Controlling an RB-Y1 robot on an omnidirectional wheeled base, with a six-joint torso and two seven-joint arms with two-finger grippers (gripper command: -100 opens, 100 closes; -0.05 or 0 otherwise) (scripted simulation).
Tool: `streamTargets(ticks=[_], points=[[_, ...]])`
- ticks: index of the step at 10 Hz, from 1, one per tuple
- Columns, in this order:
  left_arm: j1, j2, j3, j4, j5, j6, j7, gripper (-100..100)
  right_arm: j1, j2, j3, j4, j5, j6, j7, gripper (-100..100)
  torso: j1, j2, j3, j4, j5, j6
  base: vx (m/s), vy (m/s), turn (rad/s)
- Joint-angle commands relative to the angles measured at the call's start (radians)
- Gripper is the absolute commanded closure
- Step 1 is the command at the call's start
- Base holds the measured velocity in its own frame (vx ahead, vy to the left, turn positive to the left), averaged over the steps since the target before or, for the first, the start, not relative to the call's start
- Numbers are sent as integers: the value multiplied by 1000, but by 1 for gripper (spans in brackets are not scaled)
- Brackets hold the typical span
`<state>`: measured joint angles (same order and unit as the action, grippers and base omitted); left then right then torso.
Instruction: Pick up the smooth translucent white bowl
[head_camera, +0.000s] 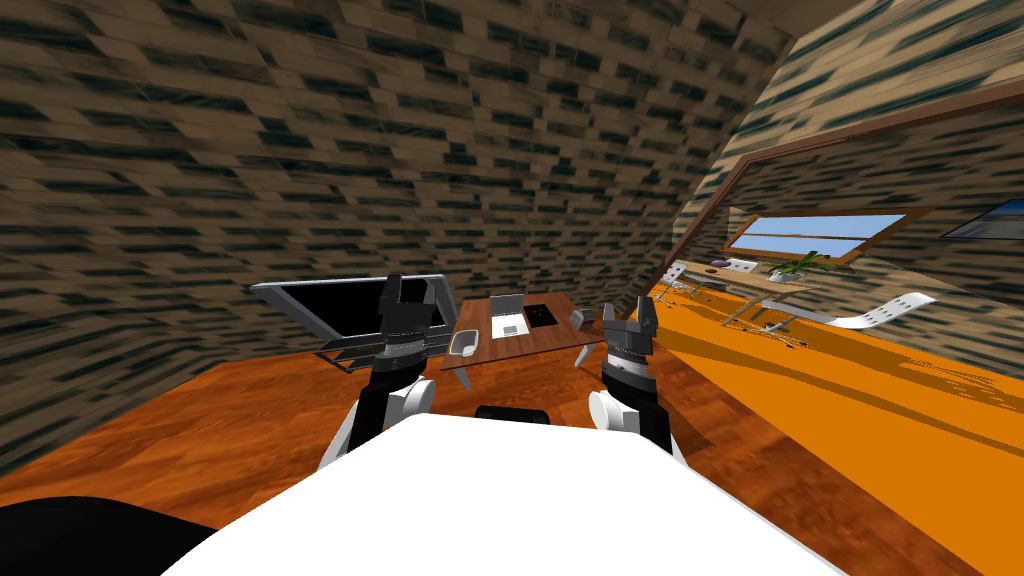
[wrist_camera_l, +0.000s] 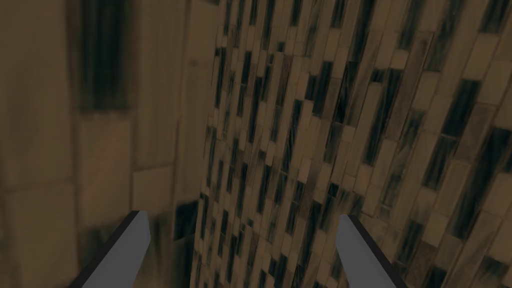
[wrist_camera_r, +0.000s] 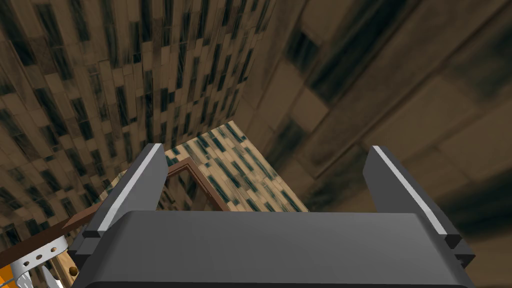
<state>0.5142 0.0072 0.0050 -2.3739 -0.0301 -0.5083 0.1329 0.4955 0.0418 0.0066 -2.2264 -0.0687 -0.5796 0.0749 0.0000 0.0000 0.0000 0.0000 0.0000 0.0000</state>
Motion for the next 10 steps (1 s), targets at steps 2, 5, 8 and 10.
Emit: streamTargets(ticks=[2, 5, 8, 10], points=[[-2, 58, -5, 26, 14, 35, 9, -100, 0, 0, 0, 0, 0, 0, 0, 0, 1, 0, 0, 0, 0, 0, 8, 11, -18], [-4, 104, -14, 70, 39, 98, 24, -100, 0, 0, 0, 0, 0, 0, 0, 0, 2, -1, -1, 0, 0, 0, 13, 26, -24], [-5, 129, -22, 109, 63, 154, 38, -100, 0, 0, 0, 0, 0, 0, 0, 0, 3, -1, -1, 0, 1, 0, 15, 39, -26], [-5, 150, -31, 154, 91, 220, 55, -100, 0, 0, 0, 0, 0, 0, 0, 0, 2, -1, -1, 0, 1, 0, 17, 39, -37]])
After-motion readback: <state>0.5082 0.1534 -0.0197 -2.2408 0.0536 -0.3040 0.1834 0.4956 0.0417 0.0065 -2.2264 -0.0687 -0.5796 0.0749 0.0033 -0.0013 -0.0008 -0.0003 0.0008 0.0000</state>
